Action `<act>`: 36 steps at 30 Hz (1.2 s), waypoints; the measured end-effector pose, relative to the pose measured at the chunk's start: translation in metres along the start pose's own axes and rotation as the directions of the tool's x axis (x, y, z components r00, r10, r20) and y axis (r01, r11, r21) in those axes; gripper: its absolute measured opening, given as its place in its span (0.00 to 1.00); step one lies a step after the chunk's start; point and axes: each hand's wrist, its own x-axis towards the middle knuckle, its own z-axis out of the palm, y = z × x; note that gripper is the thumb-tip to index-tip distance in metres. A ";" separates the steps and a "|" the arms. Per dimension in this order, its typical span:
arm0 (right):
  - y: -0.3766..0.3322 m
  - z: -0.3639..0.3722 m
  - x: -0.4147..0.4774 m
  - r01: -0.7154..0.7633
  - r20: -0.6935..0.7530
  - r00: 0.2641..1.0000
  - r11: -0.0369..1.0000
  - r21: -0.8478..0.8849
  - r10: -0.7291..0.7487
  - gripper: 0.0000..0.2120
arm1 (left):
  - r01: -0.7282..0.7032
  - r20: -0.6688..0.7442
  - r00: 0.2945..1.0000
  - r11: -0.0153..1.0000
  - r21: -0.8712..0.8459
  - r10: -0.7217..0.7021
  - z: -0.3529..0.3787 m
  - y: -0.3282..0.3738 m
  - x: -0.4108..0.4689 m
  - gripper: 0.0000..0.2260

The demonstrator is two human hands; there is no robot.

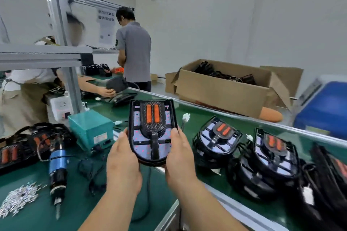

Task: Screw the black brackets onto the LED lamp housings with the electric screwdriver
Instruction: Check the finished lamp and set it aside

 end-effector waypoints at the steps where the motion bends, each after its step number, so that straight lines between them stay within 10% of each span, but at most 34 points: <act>1: -0.006 -0.010 0.002 0.013 -0.017 1.000 1.000 0.012 -0.013 0.14 | -0.010 -0.011 1.000 1.000 0.024 0.010 0.011 -0.005 -0.002 0.16; 12: -0.058 -0.095 0.033 0.108 -0.391 0.918 0.990 0.092 -0.064 0.18 | 0.022 0.401 0.914 0.996 0.089 -0.057 0.125 -0.031 -0.023 0.14; 20: -0.066 -0.120 0.051 0.042 -0.443 0.894 0.972 0.229 0.066 0.14 | -0.165 0.449 0.893 0.911 0.379 -0.025 0.154 -0.042 -0.012 0.17; 26: -0.084 -0.138 0.044 -0.248 -0.327 0.933 0.928 -0.278 0.151 0.34 | -0.269 0.420 0.908 0.779 0.566 0.009 0.164 -0.045 -0.006 0.20; 36: -0.096 -0.162 0.032 -0.244 -0.303 0.953 0.585 -0.774 -0.003 0.30 | -0.422 0.483 0.875 0.517 0.745 0.018 0.176 -0.056 -0.009 0.19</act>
